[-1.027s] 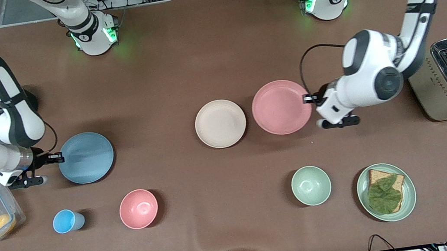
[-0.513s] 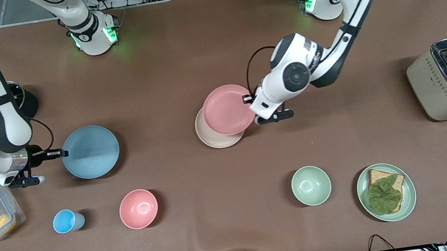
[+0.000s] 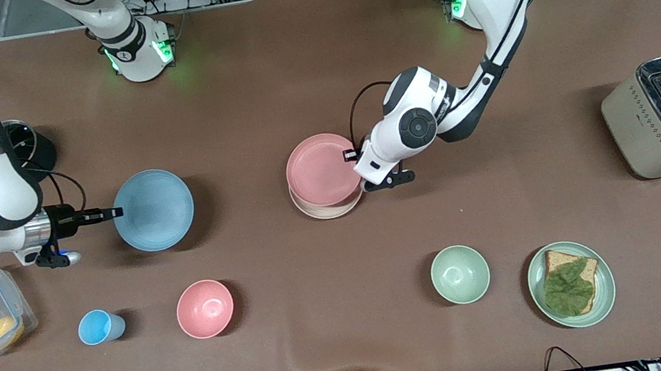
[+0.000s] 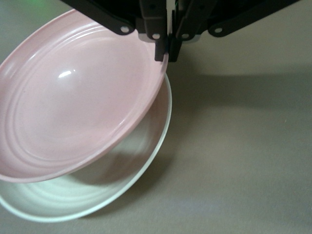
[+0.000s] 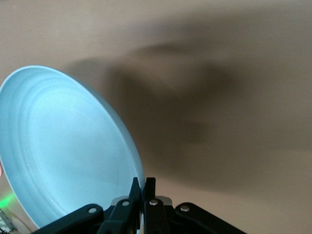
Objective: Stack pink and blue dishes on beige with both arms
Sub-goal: 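Open the left gripper while the right gripper carries the blue plate inward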
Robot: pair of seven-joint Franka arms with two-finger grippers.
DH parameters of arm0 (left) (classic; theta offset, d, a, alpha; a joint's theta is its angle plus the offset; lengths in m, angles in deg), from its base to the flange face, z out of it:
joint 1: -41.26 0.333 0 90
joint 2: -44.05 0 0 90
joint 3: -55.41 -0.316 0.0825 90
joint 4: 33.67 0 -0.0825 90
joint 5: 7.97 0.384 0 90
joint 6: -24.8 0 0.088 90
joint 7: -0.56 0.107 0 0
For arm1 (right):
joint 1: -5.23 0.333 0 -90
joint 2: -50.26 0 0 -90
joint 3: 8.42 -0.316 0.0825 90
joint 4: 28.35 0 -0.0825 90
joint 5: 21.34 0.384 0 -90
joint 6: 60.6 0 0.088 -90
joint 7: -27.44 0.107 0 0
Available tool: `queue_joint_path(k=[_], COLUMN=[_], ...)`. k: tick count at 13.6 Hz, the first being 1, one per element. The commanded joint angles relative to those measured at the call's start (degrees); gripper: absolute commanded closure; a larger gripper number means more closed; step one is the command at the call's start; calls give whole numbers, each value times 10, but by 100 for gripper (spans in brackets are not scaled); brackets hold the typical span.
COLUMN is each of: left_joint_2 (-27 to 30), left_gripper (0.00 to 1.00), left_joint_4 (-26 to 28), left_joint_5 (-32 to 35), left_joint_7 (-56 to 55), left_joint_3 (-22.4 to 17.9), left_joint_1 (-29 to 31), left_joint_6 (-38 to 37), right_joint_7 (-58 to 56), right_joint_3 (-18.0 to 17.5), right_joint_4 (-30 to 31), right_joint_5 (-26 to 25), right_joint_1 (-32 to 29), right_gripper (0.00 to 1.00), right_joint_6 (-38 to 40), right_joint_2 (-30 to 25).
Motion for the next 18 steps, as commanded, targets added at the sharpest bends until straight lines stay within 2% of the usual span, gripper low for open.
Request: queue_joint_path(k=[1, 6, 12, 13, 14, 15, 18], left_joint_2=[-15, -26, -34, -35, -36, -35, -24], left_gripper=[100, 100, 100, 75, 44, 1, 0], left_joint_4=[-26, -37, -42, -41, -41, -41, -42], left_joint_5=[-1, 6, 6, 6, 6, 7, 7], left_joint_7=[-4, -5, -6, -6, -6, -6, -5], left_joint_3=[-11, -12, -12, -12, -12, -12, -12], left_joint_1=[-6, -6, -7, -7, -7, -6, -2], left_joint_6=[-1, -1, -1, -1, -1, -1, -4], right_joint_7=[80, 230, 238, 238, 238, 239, 247], right_joint_3=[-1, 0, 0, 0, 0, 1, 0], right_joint_4=[32, 32, 38, 38, 39, 40, 48], right_joint_5=[13, 16, 16, 16, 16, 16, 16], right_joint_1=[61, 182, 188, 187, 187, 185, 189], right_gripper=[100, 100, 100, 100, 100, 100, 100], right_joint_6=[2, -26, -35, -35, -36, -39, -55], right_joint_2=[-58, -73, -73, -73, -72, -72, -72])
